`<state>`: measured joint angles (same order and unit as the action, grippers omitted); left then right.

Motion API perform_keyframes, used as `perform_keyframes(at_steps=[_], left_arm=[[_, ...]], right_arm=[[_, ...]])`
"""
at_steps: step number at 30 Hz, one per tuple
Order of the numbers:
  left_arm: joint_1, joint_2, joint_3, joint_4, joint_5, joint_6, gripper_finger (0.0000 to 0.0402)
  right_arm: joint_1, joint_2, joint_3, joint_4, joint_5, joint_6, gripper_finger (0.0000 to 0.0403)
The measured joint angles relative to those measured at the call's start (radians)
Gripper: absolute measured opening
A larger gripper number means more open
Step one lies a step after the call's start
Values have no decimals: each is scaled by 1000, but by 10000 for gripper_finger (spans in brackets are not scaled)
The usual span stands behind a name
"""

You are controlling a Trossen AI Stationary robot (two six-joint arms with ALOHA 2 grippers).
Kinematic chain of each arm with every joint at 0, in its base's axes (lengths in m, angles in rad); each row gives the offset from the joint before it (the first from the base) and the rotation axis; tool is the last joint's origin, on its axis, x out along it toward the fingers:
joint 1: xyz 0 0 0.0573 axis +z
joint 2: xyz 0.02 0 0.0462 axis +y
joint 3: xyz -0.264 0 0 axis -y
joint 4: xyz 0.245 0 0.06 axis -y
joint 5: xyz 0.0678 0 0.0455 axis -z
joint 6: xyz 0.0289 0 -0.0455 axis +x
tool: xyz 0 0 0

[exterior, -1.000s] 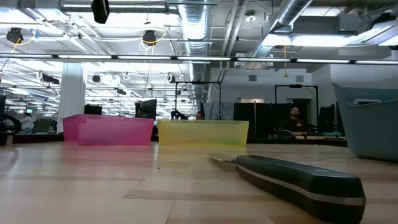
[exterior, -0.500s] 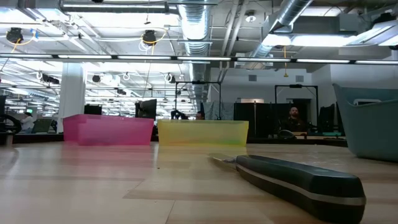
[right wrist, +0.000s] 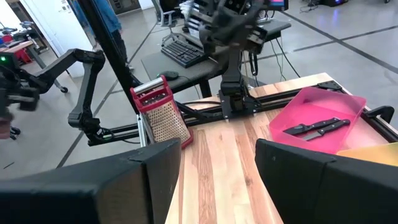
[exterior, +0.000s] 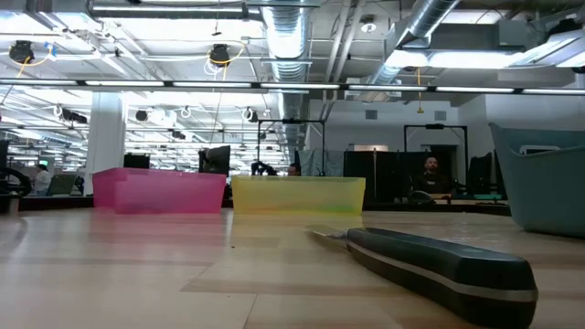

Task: Pick & Place Kitchen Items
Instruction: Put the top silver knife into the pink bin

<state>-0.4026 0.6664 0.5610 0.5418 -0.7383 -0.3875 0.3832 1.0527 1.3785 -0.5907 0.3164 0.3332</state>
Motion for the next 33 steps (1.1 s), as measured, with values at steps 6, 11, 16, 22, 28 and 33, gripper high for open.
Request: perform_keyframes(at_steps=[6, 11, 16, 22, 28, 33], left_arm=[[7, 29, 0, -2, -495, 229, 39], [89, 60, -41, -10, -693, 286, 39], [221, 61, -116, -10, -695, 226, 40], [403, 67, -179, -10, -549, 144, 41], [573, 106, -197, -28, -430, 114, 43], [689, 177, -199, -48, -324, 70, 43]], right_arm=[[0, 0, 0, 0, 0, 0, 202], [0, 0, 0, 0, 0, 0, 202], [0, 0, 0, 0, 0, 0, 202], [0, 0, 0, 0, 0, 0, 202], [0, 0, 0, 0, 0, 8, 202], [0, 0, 0, 0, 0, 18, 202]])
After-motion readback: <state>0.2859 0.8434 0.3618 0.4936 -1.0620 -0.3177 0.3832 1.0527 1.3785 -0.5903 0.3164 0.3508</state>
